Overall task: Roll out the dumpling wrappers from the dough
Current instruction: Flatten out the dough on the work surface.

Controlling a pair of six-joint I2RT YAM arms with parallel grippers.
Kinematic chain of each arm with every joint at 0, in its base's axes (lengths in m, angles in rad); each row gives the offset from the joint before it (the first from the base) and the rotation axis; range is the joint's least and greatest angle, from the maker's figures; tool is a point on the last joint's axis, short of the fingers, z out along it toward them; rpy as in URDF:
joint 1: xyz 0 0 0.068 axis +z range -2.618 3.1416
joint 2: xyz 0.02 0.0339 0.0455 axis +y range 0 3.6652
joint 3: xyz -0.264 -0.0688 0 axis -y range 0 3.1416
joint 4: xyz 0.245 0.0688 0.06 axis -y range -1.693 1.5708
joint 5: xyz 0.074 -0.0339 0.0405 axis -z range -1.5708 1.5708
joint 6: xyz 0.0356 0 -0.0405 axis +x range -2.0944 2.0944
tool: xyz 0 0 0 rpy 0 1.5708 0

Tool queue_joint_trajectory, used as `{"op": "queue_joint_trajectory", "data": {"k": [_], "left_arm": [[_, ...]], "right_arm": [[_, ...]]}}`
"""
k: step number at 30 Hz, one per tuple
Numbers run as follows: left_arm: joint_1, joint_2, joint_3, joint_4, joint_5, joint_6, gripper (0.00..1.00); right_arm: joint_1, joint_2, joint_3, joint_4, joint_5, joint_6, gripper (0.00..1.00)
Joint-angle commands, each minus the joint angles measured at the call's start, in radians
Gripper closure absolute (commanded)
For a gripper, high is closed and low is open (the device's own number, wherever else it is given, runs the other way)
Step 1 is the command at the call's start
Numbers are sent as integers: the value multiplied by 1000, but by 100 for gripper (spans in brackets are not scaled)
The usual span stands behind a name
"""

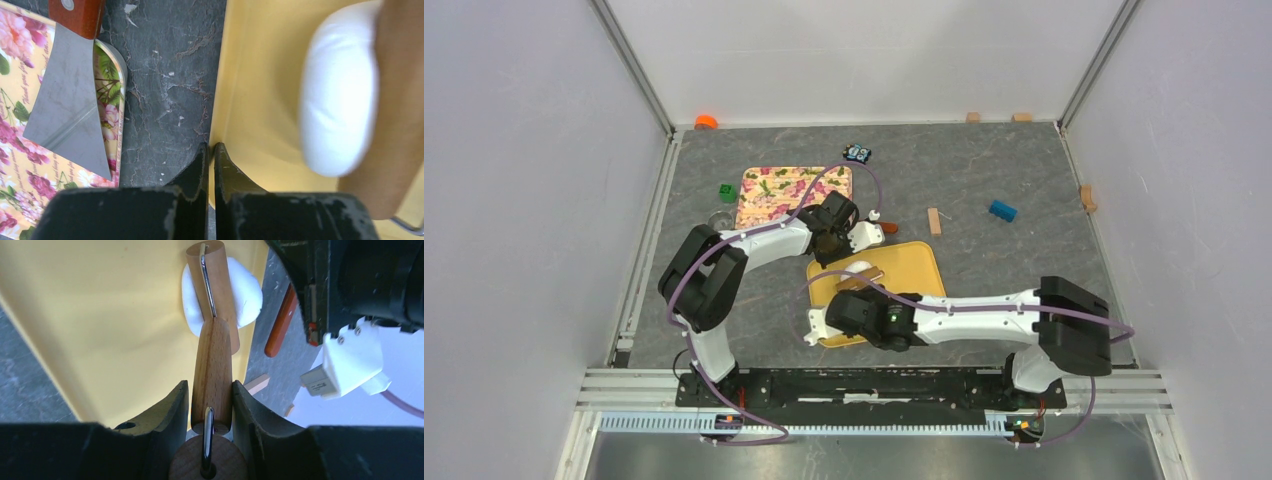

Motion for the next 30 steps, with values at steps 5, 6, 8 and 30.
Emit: {"op": "queue_joint_trajectory", "data": {"k": [5, 6, 8, 30], "left_arm": [[5, 126, -70, 5, -5, 25, 98], [5, 126, -70, 5, -4, 25, 98], [5, 125, -71, 6, -5, 25, 98], [5, 126, -70, 5, -4, 25, 98]], "right_arm": [[26, 108, -45, -279, -171, 62, 100], [34, 89, -63, -292, -180, 78, 100], [43, 58, -95, -319, -190, 107, 100], [74, 56, -131, -320, -254, 91, 100]]}}
